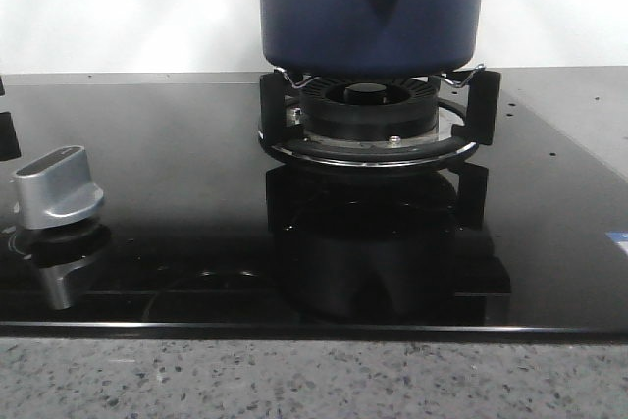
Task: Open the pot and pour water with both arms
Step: 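Tilt the bowl over the open pot with the right gripper to pour, then lower the bowl back onto the counter and open the right gripper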
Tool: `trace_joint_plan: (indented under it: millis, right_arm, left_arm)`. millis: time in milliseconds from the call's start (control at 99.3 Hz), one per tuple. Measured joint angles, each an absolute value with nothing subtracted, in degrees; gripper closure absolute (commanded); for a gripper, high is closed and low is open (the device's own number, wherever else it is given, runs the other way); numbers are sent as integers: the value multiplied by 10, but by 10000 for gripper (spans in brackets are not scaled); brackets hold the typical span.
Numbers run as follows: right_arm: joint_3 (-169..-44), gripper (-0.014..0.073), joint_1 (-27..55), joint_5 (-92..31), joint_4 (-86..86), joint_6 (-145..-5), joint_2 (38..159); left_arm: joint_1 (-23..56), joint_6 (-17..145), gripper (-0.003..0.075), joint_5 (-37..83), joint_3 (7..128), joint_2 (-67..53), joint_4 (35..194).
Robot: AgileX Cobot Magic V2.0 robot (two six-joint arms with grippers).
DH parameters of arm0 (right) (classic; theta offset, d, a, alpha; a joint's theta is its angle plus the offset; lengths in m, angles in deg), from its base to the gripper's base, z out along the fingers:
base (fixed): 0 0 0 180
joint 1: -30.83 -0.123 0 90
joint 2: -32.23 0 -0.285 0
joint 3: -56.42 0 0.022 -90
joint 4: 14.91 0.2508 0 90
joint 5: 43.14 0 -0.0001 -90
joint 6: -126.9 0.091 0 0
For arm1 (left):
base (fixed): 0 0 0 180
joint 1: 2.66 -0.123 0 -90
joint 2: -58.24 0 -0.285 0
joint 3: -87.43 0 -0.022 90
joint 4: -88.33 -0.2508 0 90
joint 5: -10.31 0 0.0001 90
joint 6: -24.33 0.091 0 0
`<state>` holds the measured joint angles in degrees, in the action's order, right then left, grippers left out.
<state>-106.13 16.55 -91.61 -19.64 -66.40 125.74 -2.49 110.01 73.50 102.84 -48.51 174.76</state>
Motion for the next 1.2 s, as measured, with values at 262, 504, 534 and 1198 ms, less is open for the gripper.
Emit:
trace_joint_plan:
  millis: [262,504,534,1198]
  right_arm:
    - [-1061,640,165,-916,-195,-664,1257]
    - [-1061,640,165,-908,-189,-664,1257]
    - [-1061,640,165,-901,-188,-664,1257]
    - [-1235,640,386,-90,13,-640,1164]
  left_arm:
    - [-25,1100,420,735,1028,-485,1748]
    - [-25,1100,419,735,1028,-485,1748]
    - [-25,1100,419,735,1028,-485,1748]
    - [76,1100,419,740,1028,-485,1757]
